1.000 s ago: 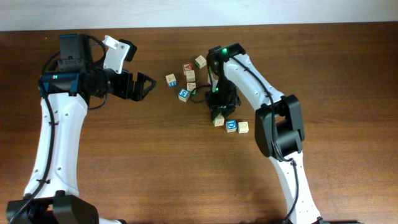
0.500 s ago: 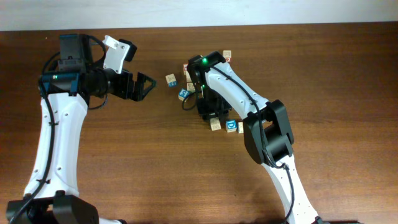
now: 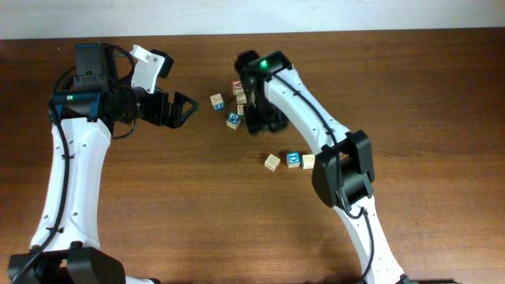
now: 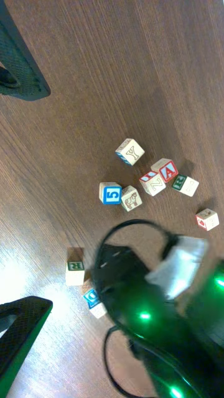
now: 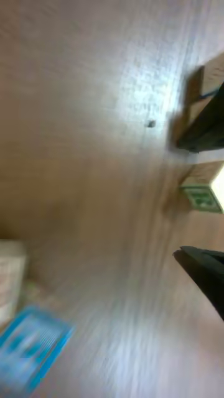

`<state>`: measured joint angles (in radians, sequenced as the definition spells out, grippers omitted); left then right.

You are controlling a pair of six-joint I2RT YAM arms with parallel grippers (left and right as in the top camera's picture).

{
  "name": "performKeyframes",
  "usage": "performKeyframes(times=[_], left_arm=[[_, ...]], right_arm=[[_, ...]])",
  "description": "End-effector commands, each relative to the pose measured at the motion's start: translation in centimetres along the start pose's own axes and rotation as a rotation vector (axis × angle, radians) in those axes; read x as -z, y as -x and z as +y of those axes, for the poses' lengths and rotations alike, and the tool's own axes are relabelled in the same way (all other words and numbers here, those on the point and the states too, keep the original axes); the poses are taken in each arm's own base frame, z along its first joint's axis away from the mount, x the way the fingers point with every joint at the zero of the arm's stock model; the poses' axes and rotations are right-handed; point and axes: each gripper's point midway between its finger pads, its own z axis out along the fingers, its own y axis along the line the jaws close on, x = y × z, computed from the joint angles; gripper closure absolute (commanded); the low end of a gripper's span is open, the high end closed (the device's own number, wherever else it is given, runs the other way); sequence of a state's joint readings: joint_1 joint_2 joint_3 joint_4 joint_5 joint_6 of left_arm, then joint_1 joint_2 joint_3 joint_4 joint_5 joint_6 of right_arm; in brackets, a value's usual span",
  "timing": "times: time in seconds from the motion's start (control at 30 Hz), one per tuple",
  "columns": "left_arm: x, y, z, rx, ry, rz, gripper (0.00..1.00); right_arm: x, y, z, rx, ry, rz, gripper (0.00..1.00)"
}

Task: Rotate 5 blocks

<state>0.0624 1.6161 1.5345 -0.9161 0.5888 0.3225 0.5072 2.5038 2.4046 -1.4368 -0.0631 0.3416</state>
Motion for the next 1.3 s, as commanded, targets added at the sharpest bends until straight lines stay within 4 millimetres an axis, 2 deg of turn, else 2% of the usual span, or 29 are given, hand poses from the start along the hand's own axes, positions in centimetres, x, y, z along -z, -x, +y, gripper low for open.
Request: performKeyframes(times=[0.0, 0.17, 0.27, 0.3, 0.43, 0.57, 0.77, 0.83, 1.03, 1.17, 1.27], left_arm=[[0.3, 0.7, 0.0, -0.013, -0.008, -0.020, 0.01], [0.3, 0.7, 0.0, -0.013, -0.008, -0.020, 0.01], [0.3, 0.7, 0.0, -0.013, -0.009, -0.020, 0.01], [0.3, 0.7, 0.0, -0.013, -0.008, -0.020, 0.01], [0.3, 0.7, 0.0, -0.013, -0.008, -0.020, 0.01], [0.3, 0.7, 0.0, -0.013, -0.009, -0.020, 0.01], [0.3, 0.7, 0.0, -0.013, -0.008, -0.020, 0.01], [0.3, 0.7, 0.0, -0.013, -0.008, -0.020, 0.01], [0.3, 0.7, 0.0, -0.013, -0.008, -0.020, 0.01], [0.3, 0.7, 0.0, -0.013, -0.008, -0.020, 0.01], [0.3, 0.7, 0.0, -0.013, -0.008, -0.020, 0.01]], right_arm=[[2.7, 4.7, 0.5, -0.028, 0.057, -0.206, 0.44], [1.1, 7.7, 1.7, -0.120, 0.106, -0.296, 0.41], [-1.3, 8.7, 1.8, -0.134, 0.114, -0.309, 0.40], [-1.6, 8.8, 1.8, -0.133, 0.116, -0.312, 0.36], [-3.8, 8.6, 1.7, -0.131, 0.106, -0.283, 0.36], [-4.0, 8.5, 1.9, -0.128, 0.110, -0.277, 0.36], [-5.6, 7.9, 2.5, -0.113, 0.105, -0.268, 0.50], [-5.7, 7.8, 2.4, -0.114, 0.102, -0.261, 0.58], [-5.9, 6.8, 2.3, -0.119, 0.099, -0.217, 0.69], [-5.0, 6.2, 2.2, -0.120, 0.094, -0.197, 0.70], [-3.7, 4.5, 2.6, -0.120, 0.119, -0.118, 0.70]])
